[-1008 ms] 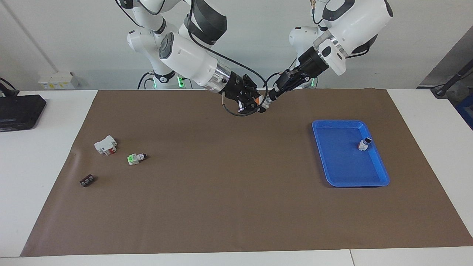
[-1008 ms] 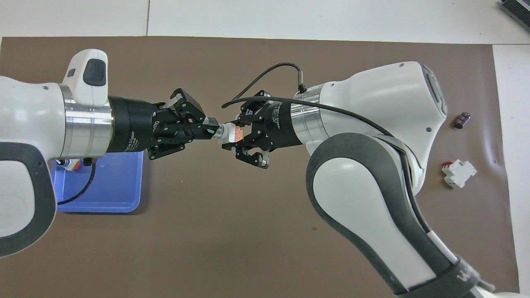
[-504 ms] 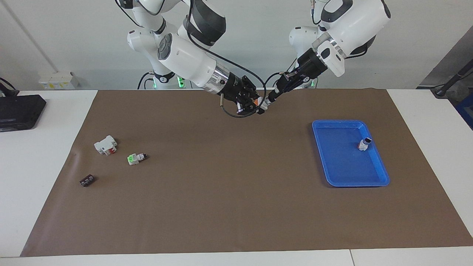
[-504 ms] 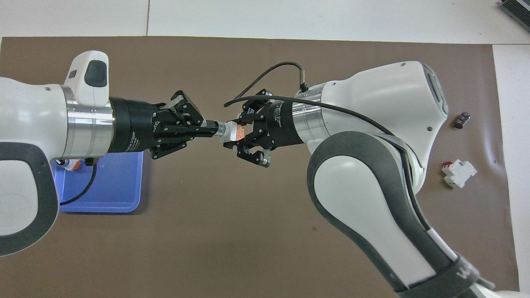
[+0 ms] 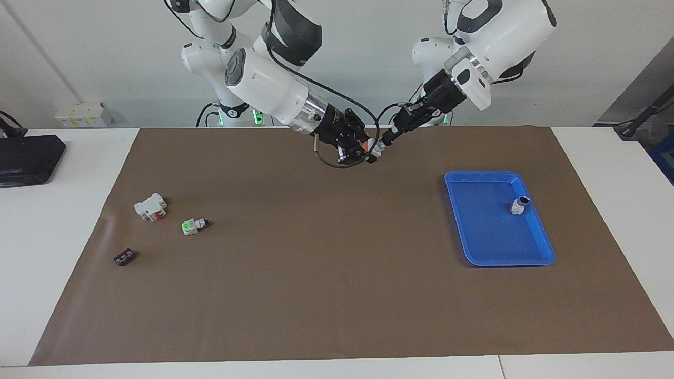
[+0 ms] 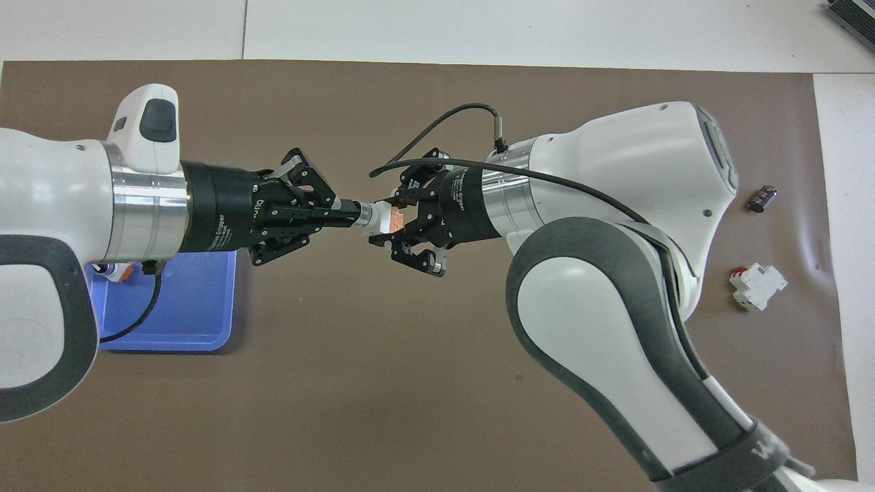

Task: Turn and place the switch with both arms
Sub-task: 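Close the left gripper on the free end of the switch, then open the right gripper while the left gripper pulls the switch away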

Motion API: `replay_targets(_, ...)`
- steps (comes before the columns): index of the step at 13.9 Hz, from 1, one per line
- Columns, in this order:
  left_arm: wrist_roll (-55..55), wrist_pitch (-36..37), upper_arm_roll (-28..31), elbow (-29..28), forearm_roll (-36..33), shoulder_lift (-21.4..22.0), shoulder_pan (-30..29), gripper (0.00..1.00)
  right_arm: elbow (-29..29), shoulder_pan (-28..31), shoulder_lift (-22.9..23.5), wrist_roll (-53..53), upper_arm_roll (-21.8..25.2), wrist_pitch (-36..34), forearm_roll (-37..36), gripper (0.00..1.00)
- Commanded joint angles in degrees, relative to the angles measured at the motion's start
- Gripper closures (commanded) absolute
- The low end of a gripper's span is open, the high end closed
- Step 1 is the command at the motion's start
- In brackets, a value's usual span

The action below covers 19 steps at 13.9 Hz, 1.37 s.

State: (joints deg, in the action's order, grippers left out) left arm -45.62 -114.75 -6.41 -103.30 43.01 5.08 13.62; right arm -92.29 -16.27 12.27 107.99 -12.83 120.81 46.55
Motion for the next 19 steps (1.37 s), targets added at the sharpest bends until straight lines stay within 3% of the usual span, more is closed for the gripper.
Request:
replay_targets(1, -6.48, -0.56, 0.52, -1.56, 0.14, 0.90, 2.11, 1.00, -0.26, 0.10, -0.41, -0.15, -0.45, 0.83, 0.91, 1.00)
replay_targets(8, -32.90, -0.73, 0.43, -1.38, -2.93, 0.81, 2.20, 1.00, -0.26, 0.10, -0.41, -0.15, -0.45, 0.83, 0.91, 1.00)
replay_targets(19, -82.91, -0.65, 0.17, -1.47, -15.14, 0.72, 3.08, 1.00, -0.26, 0.45, -0.41, -0.06, -0.45, 0.48, 0.91, 1.00)
